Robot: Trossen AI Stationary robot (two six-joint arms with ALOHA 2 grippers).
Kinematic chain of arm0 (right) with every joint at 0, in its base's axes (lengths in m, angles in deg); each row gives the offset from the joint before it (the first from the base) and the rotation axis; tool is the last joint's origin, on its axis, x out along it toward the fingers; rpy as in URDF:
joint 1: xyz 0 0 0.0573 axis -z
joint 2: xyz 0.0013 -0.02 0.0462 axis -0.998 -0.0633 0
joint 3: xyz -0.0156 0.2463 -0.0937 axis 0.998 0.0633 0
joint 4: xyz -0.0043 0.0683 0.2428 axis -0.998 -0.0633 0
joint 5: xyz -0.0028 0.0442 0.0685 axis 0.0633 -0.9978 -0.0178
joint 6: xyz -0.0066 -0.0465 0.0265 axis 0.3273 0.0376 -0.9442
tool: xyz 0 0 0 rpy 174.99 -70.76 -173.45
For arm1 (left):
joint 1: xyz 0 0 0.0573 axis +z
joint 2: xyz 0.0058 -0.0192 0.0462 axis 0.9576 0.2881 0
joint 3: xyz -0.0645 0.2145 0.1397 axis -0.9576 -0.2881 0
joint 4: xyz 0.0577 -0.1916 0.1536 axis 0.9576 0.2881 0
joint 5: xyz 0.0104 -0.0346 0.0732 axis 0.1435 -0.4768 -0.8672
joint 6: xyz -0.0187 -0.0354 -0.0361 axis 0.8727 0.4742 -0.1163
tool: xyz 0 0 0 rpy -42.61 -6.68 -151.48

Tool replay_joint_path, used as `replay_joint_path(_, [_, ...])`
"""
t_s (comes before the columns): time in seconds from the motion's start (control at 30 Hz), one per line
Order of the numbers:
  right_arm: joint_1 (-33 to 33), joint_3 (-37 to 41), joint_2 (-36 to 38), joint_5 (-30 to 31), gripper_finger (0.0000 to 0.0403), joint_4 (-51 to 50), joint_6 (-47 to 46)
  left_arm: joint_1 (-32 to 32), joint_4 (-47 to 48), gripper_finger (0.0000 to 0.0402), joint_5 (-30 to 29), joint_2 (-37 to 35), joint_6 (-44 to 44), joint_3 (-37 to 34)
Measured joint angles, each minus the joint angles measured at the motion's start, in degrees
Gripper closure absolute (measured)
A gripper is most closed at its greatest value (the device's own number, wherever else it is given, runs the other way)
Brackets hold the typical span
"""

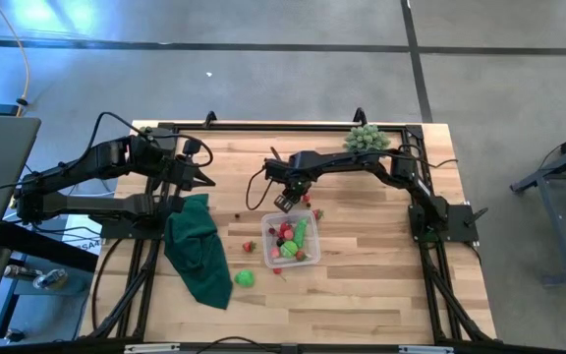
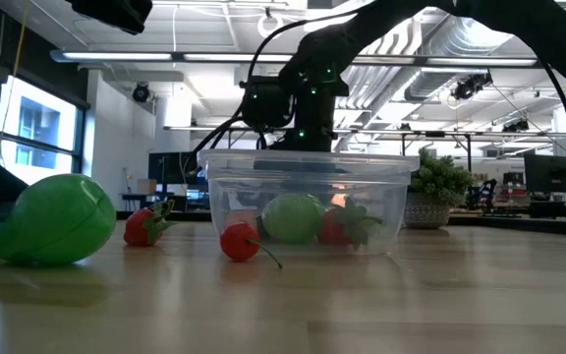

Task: Pick and placing Produce into tupperware
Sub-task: Put the blackberry into the transparent bin

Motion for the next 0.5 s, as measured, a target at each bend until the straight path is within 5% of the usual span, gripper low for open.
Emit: replay_joint_path(0.5, [-0.1, -4.5, 0.0, -0.5, 0.0315, -4.9, -0.5, 0.0, 0.0, 0.0401, 0.0, 0.0, 0.0, 0.0])
